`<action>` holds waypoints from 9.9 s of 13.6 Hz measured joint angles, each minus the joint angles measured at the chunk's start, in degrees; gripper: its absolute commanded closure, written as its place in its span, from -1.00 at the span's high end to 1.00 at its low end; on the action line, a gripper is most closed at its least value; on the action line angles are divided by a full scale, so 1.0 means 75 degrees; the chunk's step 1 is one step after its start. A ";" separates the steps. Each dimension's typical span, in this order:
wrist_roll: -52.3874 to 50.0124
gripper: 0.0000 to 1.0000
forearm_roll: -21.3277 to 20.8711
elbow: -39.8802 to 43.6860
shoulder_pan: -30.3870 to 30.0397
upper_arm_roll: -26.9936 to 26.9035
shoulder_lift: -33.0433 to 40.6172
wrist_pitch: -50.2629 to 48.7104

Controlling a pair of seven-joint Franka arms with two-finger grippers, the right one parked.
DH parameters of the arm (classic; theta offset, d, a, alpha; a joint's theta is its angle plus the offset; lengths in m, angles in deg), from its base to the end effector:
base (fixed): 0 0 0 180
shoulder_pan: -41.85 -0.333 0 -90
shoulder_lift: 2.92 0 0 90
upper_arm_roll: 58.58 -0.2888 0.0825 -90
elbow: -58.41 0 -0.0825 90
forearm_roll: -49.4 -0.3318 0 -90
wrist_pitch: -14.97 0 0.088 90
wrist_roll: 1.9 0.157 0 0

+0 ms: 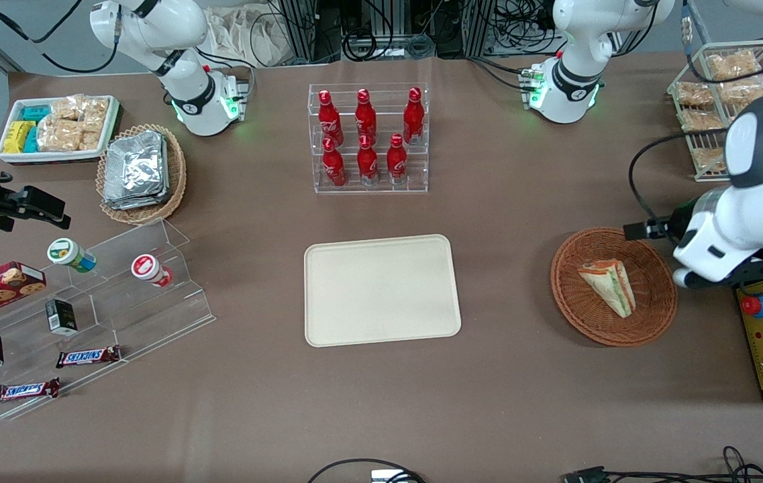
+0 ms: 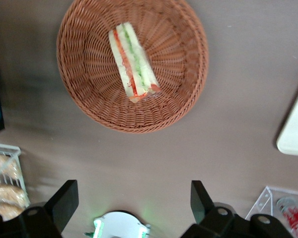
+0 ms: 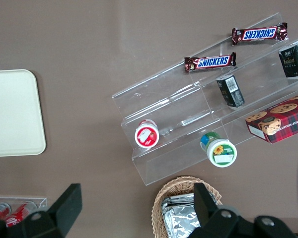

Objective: Place sandwich from basket to tray

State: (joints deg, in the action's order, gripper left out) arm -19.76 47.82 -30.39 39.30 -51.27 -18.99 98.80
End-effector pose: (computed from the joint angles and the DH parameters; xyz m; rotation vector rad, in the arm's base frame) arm 0.5257 -0.0340 0.4051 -3.0096 -0.3400 0.5504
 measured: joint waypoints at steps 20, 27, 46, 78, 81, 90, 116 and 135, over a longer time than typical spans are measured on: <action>-0.1783 1.00 0.0338 0.0007 -0.0077 -0.0820 -0.2349 0.1616; -0.1783 1.00 0.0375 -0.0036 -0.0080 -0.0860 -0.2842 0.2178; -0.1160 -0.38 0.0710 -0.0489 0.0004 -0.0771 -0.1918 0.2024; -0.1028 0.63 0.0767 0.0110 0.2485 0.1915 -0.3883 0.4591; -0.1028 1.00 0.0767 0.0148 0.2484 0.1901 -0.3887 0.4627; -0.1028 1.00 0.0766 0.0721 0.2200 0.1686 -0.3460 0.4844; 0.1580 1.00 -0.0028 0.0109 -0.1367 0.1625 0.1364 -0.0331; 0.1580 1.00 0.0000 -0.0016 0.0484 -0.0169 0.1568 -0.0173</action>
State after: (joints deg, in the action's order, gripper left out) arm -7.91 47.82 -30.51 42.93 -52.53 -7.23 97.51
